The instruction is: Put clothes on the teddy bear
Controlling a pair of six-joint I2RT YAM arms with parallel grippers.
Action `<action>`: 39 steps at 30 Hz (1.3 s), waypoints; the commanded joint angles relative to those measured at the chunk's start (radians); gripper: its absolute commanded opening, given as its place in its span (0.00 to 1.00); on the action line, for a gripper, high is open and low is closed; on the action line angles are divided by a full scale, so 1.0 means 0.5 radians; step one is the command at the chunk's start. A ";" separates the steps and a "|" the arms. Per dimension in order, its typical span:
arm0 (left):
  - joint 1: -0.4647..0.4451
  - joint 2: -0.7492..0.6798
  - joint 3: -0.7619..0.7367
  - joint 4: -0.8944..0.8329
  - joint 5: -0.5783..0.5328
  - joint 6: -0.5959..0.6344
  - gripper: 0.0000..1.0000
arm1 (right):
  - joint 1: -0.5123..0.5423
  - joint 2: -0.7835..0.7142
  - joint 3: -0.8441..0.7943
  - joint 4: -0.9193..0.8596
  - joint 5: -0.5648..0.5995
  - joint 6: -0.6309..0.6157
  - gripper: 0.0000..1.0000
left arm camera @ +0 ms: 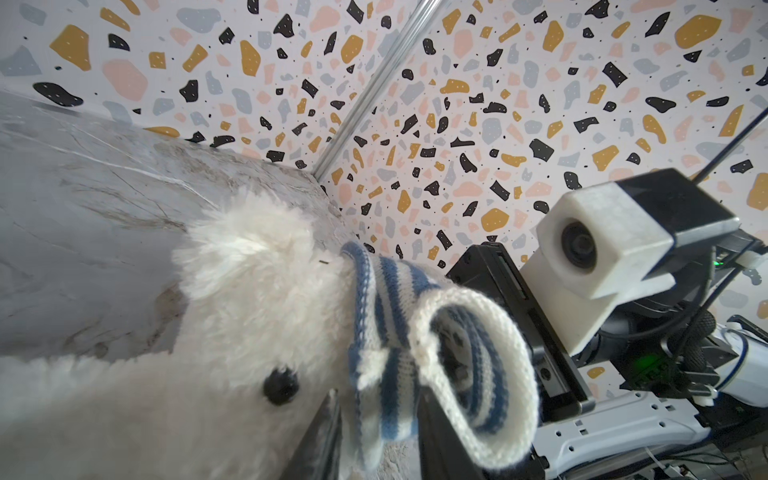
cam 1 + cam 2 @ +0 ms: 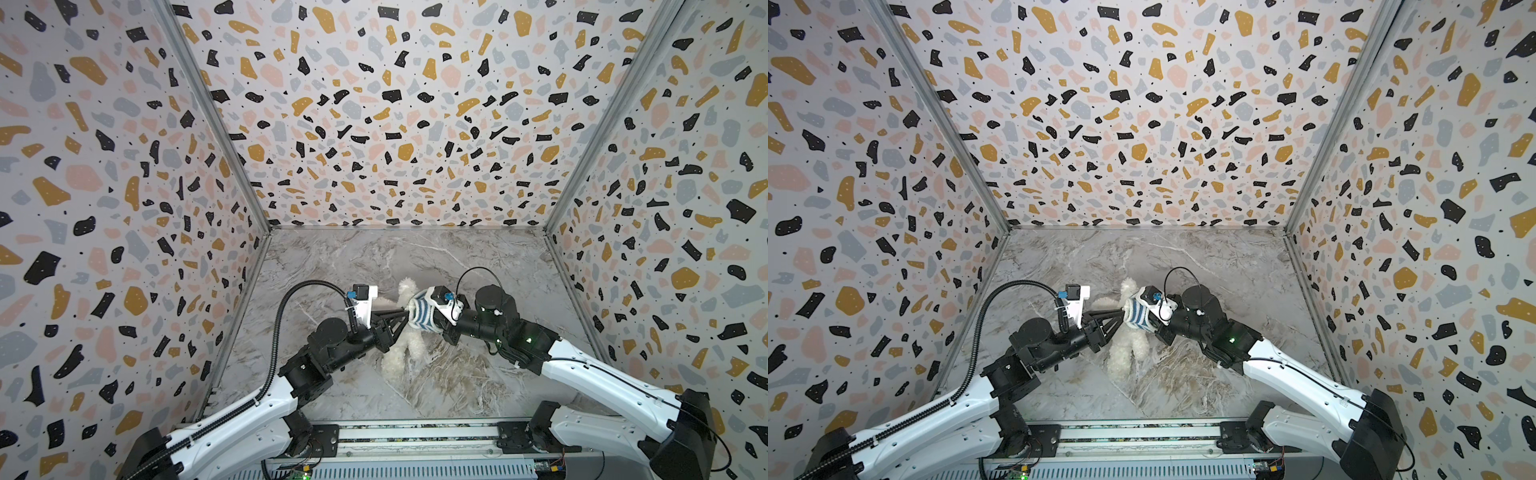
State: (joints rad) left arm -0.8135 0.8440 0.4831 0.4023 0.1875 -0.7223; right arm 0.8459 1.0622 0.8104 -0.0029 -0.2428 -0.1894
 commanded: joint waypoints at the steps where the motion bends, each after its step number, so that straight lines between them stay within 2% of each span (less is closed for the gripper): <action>1: 0.010 0.017 0.022 0.137 0.094 -0.013 0.31 | 0.016 -0.082 -0.021 0.144 -0.096 -0.057 0.00; 8: 0.009 0.043 0.038 0.144 0.067 -0.001 0.22 | 0.025 -0.085 -0.044 0.160 -0.137 -0.066 0.00; 15: 0.012 -0.015 0.052 0.057 -0.038 0.026 0.00 | 0.043 -0.087 -0.032 0.124 -0.095 -0.085 0.00; 20: 0.088 -0.101 0.061 -0.098 -0.181 0.027 0.00 | 0.100 -0.113 -0.036 0.084 -0.004 -0.120 0.00; 29: 0.282 -0.158 0.006 -0.140 -0.249 -0.070 0.00 | 0.210 -0.146 -0.047 0.058 0.110 -0.179 0.00; 34: 0.329 -0.128 0.012 -0.105 -0.245 -0.072 0.00 | 0.288 -0.141 -0.046 0.024 0.165 -0.225 0.00; 39: 0.333 -0.052 0.071 -0.025 -0.129 -0.024 0.00 | 0.379 -0.067 -0.008 -0.038 0.293 -0.265 0.00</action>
State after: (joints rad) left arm -0.6632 0.8051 0.4850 0.3248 0.1242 -0.7517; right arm 1.0069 1.0225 0.7841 0.0120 -0.1249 -0.2935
